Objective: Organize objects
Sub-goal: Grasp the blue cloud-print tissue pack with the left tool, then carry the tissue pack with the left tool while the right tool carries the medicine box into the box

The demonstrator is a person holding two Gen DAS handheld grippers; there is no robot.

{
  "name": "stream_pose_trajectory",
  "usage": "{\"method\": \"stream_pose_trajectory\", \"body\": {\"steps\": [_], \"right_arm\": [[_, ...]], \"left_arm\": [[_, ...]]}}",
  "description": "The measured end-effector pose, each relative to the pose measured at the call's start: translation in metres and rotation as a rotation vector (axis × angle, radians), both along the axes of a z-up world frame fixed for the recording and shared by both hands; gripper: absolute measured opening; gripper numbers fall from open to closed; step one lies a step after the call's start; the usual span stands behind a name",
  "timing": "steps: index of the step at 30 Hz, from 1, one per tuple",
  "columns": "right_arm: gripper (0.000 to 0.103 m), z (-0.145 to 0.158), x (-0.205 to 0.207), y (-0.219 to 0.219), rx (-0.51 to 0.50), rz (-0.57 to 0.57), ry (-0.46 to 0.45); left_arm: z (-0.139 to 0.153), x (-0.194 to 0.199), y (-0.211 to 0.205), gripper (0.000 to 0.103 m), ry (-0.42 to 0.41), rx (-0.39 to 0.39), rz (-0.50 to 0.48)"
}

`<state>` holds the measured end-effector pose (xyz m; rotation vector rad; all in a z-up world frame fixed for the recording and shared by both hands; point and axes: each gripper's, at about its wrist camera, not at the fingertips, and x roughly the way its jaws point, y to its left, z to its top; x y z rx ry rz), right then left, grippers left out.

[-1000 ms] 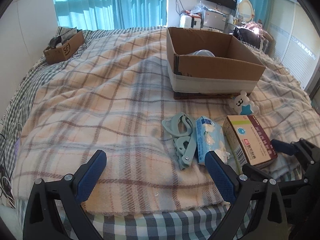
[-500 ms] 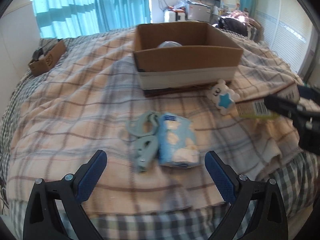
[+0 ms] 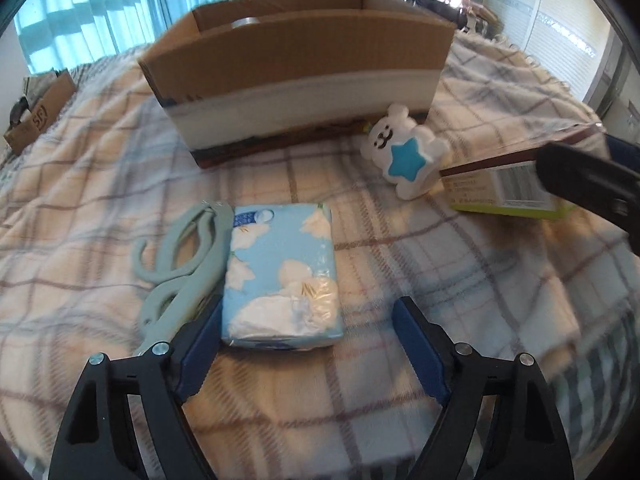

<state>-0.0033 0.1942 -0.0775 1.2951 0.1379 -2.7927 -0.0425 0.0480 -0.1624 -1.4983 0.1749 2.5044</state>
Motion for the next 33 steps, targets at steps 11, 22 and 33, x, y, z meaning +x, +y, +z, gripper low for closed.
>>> {"method": "stream_pose_trajectory", "body": {"steps": [11,22,33], "right_arm": [[0.078,0.006,0.007,-0.002,-0.024,0.013,0.016],[0.078,0.044,0.031,-0.018,-0.002,0.047,0.099],[0.078,0.103,0.034,-0.030,0.039,0.092,0.240]], "left_arm": [[0.013,0.001,-0.011,0.054,0.002,0.097,0.032],[0.068,0.022,-0.023,0.054,0.091,0.143,0.082],[0.129,0.015,-0.036,0.054,0.209,0.161,0.105]]}}
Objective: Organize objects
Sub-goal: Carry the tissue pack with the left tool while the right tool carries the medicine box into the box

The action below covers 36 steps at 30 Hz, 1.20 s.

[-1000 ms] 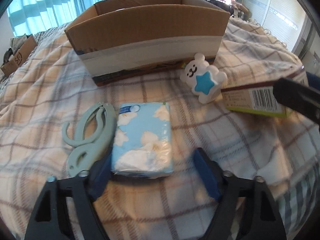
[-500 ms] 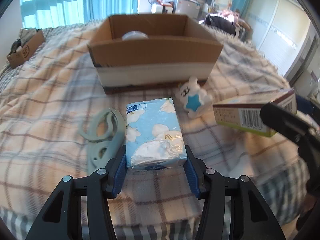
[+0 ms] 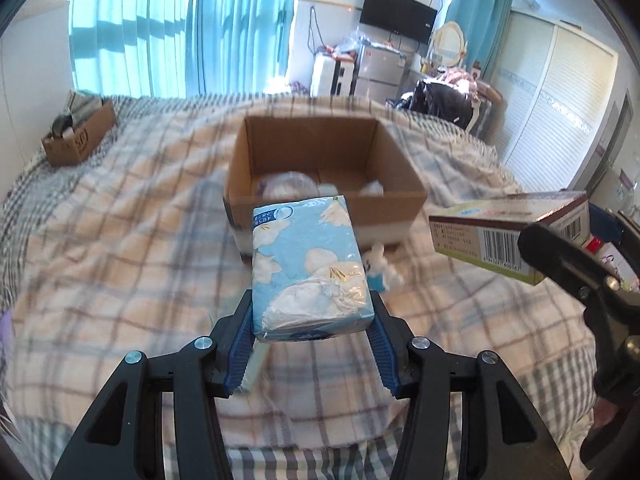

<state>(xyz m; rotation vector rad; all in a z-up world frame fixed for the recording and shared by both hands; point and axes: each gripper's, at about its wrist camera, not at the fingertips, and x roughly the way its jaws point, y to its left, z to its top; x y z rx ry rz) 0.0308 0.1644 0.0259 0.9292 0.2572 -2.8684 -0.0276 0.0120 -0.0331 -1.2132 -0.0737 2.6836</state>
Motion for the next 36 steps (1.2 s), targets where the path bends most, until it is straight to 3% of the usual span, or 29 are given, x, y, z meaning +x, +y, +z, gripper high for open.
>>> {"method": "stream_pose_trajectory", "body": {"steps": [10,18,22,28,36], "right_arm": [[0.078,0.057,-0.050,-0.001,-0.027,0.041,0.130],[0.078,0.069,-0.119,0.003,-0.053,0.058,0.149],[0.078,0.058,-0.161,0.007,-0.073,0.057,0.130],[0.078,0.020,-0.217,0.015,-0.101,0.042,0.051],[0.078,-0.032,-0.242,0.031,-0.143,0.034,-0.043]], "left_arm": [[0.054,-0.056,0.001,0.054,0.112,-0.010,-0.003],[0.064,-0.122,0.006,0.054,0.138,-0.023,-0.005],[0.051,-0.158,0.008,0.054,0.124,-0.027,-0.006],[0.009,-0.197,0.010,0.054,0.045,-0.030,-0.021],[-0.037,-0.218,0.014,0.054,-0.036,-0.037,-0.054]]}}
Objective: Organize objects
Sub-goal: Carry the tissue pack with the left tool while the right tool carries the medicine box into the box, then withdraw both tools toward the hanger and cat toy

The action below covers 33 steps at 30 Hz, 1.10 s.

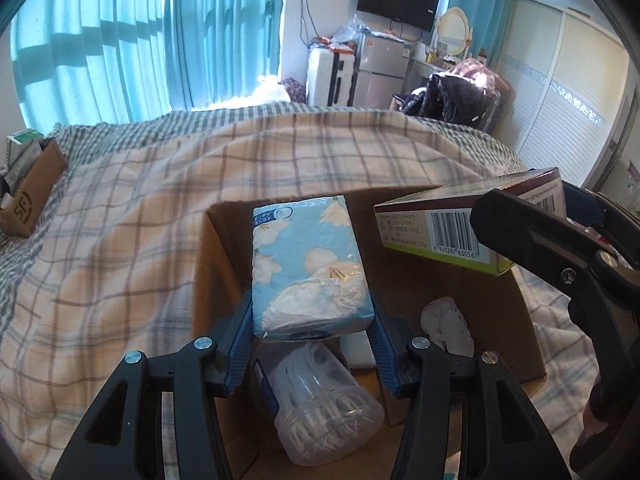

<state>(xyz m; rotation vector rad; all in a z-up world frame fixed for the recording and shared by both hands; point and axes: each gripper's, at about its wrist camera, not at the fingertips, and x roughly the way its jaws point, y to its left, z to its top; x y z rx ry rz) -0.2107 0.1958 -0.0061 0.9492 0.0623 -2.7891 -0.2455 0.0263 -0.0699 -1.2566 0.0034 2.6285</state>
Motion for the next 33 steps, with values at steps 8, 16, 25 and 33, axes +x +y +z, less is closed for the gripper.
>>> {"method": "stream_pose_trajectory", "body": {"steps": [8,16,25,33], "right_arm": [[0.086,0.013,0.008,0.022,-0.068,-0.060,0.014],[0.089,0.068,0.058,0.029,-0.039,-0.079,0.073],[0.098,0.132,0.137,0.023,0.031,-0.083,0.165],[0.103,0.125,0.175,0.005,0.099,-0.085,0.171]], "left_arm": [[0.003,0.011,0.003,0.091,-0.007,-0.009,0.014],[0.056,0.055,-0.001,0.091,0.075,-0.028,0.012],[0.121,0.116,-0.020,0.102,0.197,0.023,0.046],[0.130,0.159,-0.043,0.103,0.259,-0.006,0.123]]}}
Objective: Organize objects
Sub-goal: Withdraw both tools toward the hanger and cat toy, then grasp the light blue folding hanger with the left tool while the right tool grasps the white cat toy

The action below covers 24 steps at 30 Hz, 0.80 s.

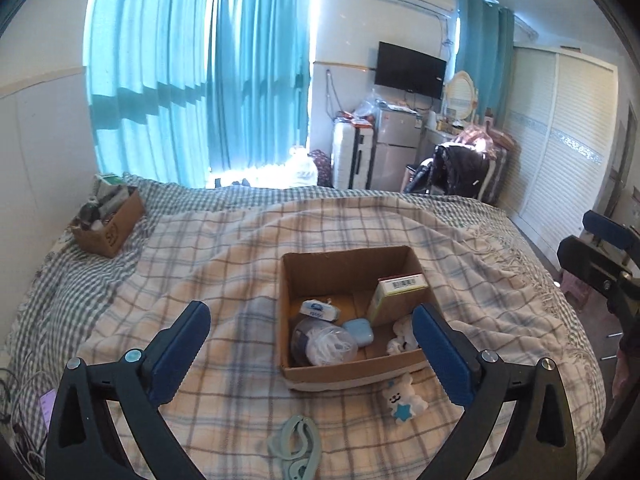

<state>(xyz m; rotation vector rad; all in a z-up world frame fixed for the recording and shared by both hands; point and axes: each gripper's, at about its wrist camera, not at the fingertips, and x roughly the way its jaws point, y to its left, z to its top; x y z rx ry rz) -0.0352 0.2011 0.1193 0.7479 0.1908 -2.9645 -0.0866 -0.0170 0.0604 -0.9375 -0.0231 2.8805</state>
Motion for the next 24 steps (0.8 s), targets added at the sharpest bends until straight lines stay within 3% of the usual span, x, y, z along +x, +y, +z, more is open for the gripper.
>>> {"method": "stream_pose_trajectory", "body": {"steps": [6,12,21,23,24], "right_arm": [[0.103,-0.040,-0.005,-0.006,-0.008,0.009,-0.076],[0.103,-0.094,-0.017,-0.008,-0.029,0.036,-0.130],[0.102,-0.200,-0.042,-0.006,-0.073,0.022,-0.319],[0.099,-0.217,-0.049,-0.008,-0.063,0.013,-0.362],[0.093,-0.222,-0.051,-0.009,-0.054,0.013,-0.375]], "left_arm": [[-0.029,0.011,-0.013,0.103,-0.013,-0.004,0.058],[-0.081,0.006,-0.026,0.103,-0.082,0.012,0.105],[-0.182,-0.003,-0.024,0.103,-0.297,0.023,0.087],[-0.196,-0.005,-0.019,0.103,-0.353,0.020,0.066],[-0.201,-0.006,-0.016,0.103,-0.370,0.014,0.055]]}}
